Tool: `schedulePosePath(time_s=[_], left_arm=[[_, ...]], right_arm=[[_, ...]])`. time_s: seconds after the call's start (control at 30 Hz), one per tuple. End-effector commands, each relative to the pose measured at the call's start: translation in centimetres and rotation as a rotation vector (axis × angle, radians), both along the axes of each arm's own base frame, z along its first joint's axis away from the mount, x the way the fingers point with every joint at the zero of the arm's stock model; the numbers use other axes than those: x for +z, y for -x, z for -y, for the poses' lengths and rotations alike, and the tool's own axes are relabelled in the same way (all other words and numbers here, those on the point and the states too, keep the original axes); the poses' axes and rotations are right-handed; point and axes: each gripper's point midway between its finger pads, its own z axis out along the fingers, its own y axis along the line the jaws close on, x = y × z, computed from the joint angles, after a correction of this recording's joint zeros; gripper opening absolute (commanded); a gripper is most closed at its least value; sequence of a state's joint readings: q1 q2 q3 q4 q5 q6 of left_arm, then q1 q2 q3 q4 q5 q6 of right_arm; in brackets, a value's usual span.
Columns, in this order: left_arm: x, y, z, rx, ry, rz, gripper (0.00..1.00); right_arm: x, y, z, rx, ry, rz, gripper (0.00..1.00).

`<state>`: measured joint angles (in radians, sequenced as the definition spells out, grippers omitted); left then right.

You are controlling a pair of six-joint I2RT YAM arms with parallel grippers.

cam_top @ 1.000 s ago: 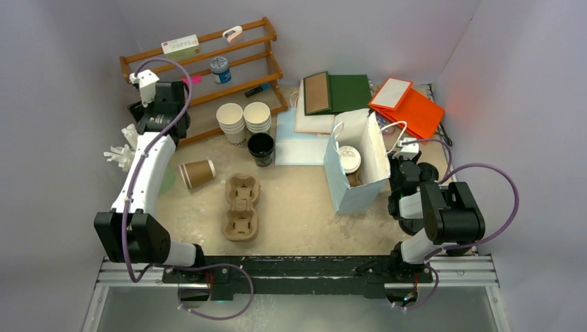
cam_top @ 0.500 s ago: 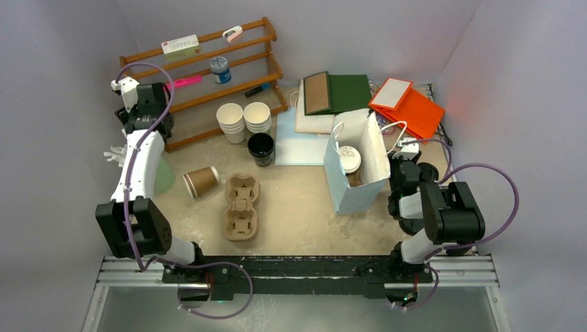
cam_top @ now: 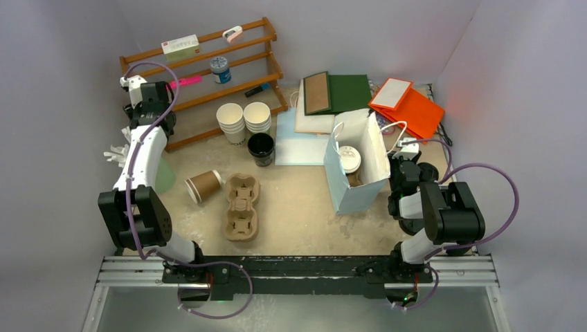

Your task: Pack the takeout coffee

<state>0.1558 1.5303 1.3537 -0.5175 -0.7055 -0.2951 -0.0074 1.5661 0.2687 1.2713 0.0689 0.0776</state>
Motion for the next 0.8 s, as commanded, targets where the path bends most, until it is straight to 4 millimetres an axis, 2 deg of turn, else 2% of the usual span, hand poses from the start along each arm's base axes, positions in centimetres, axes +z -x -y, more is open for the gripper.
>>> schedulePosePath(time_s=[0.0,0.07,0.17,0.27,0.4,0.57,0.67,0.77], left_arm=[[3.2,-1.2,-0.6,-0.006,-0.041,0.076,0.37],[3.4,-1.4,-0.7,-0.005,-0.049,0.074,0.4],[3.6,-1.5,-1.0,-0.002,-0.063,0.062,0.48],[3.5,-1.7,-1.1,-0.002,-0.066,0.055,0.49],[3.1,-1.8,-1.0,-0.001,-0.057,0.051,0.38],[3.0,-1.7,-1.0,0.003,-0.059,0.048,0.17],[3.9,-1.6,-1.0,0.004,-0.061,0.064,0.09],[5.9,-1.7,-0.6,-0.01,-0.048,0.11,0.03]], right_arm=[[1.9,-0.8,0.3,-0.009,0.016,0.072,0.99],[1.9,-0.8,0.3,-0.01,0.017,0.073,0.99],[1.9,-0.8,0.3,-0.01,0.016,0.072,0.99],[1.9,-0.8,0.3,-0.01,0.017,0.071,0.99],[1.9,-0.8,0.3,-0.011,0.017,0.072,0.99],[1.9,-0.8,0.3,-0.01,0.016,0.072,0.99],[1.9,-0.7,0.3,-0.01,0.017,0.072,0.99],[1.9,-0.8,0.3,-0.01,0.017,0.072,0.99]])
